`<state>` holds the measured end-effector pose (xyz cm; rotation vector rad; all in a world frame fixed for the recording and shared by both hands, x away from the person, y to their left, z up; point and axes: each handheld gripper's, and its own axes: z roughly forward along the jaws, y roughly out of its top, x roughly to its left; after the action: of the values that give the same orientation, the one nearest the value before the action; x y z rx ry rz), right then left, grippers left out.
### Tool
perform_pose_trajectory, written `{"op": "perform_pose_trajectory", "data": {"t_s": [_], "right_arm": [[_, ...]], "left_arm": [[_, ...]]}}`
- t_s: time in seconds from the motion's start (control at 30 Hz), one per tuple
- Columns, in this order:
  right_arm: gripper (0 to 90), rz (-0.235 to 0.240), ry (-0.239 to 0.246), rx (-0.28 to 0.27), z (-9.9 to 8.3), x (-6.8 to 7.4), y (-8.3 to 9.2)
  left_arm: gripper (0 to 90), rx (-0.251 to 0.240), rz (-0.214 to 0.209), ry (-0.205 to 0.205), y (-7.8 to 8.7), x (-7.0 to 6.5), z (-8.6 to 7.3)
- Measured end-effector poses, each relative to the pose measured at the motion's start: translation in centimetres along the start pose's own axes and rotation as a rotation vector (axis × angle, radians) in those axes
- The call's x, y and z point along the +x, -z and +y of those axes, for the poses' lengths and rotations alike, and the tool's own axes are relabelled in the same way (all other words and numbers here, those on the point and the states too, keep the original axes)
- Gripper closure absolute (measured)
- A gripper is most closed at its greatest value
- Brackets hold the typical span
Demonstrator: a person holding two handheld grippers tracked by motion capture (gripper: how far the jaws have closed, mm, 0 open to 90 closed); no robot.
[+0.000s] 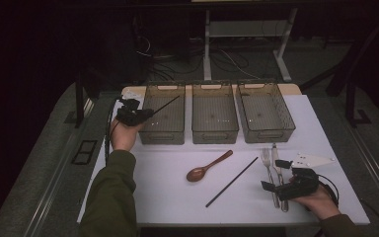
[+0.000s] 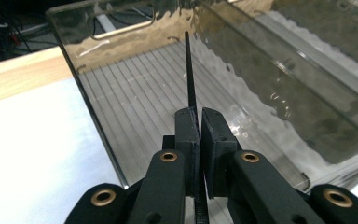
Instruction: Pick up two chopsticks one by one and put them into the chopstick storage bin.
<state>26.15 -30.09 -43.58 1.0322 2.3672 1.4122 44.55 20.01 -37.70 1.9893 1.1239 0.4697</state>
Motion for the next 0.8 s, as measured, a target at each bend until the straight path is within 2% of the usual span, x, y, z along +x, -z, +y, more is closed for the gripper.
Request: {"op": "perform_pose_trajectory", "data": {"t_s": [0.23,0.47,0.6,0.8], "right_arm": [[0.2,0.0,-0.002,-0.002,0.0,-0.1,0.0],[0.2,0.0,-0.001,-0.003,0.0,-0.1,0.0],[0.2,0.0,0.0,-0.004,0.0,-0.1,0.0],[0.2,0.0,0.0,-0.003,0.0,-0.1,0.0]], "left_arm": [[84.6,0.027,0.01,0.002,-1.1,-0.1,-0.2],[84.4,0.033,0.006,0.004,-1.6,-0.2,-0.2],[80.8,0.023,0.006,0.011,-1.7,-0.2,-0.2],[74.7,0.0,0.007,-0.001,-1.3,-0.4,0.0]]}}
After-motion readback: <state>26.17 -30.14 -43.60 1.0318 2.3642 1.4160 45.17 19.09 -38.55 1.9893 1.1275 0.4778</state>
